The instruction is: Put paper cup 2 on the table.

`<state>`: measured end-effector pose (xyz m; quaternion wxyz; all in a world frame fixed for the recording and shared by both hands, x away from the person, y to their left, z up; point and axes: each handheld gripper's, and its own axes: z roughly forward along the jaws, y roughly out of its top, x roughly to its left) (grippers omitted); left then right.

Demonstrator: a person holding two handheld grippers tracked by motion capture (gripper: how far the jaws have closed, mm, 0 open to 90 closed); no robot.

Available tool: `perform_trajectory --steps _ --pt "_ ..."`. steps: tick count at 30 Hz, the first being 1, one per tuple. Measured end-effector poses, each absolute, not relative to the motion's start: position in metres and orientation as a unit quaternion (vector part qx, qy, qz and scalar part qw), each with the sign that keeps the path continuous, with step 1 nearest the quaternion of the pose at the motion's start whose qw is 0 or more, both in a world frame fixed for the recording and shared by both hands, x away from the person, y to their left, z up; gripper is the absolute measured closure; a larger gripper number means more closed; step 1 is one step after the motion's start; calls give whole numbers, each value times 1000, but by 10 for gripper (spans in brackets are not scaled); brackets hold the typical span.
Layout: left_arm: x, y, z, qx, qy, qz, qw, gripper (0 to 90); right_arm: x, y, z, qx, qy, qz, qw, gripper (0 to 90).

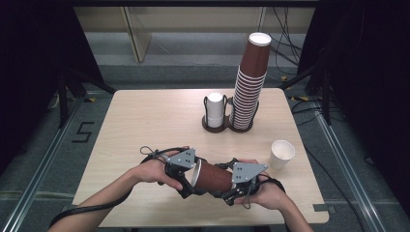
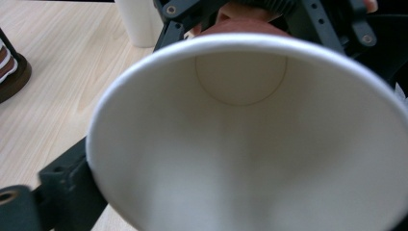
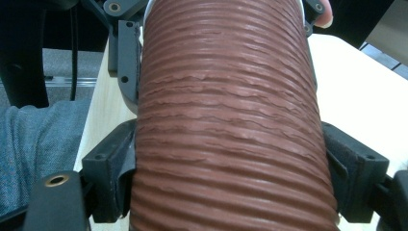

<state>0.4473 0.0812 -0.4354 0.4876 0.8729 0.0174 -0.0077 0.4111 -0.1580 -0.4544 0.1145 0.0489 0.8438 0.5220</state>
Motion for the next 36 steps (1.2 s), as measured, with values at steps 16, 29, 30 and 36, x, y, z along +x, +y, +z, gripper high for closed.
perform_trajectory --steps 16,29,30,36 --pt "444 80 -427 883 -2 22 469 97 416 -155 -457 53 847 519 101 204" --pt "438 76 -418 902 -37 53 427 103 416 -149 -458 58 858 501 97 197" --pt "437 76 -418 905 -44 57 420 103 415 -148 -459 62 861 496 95 190" --pt "438 78 -412 915 -54 83 392 103 413 -151 -463 81 871 476 89 100"
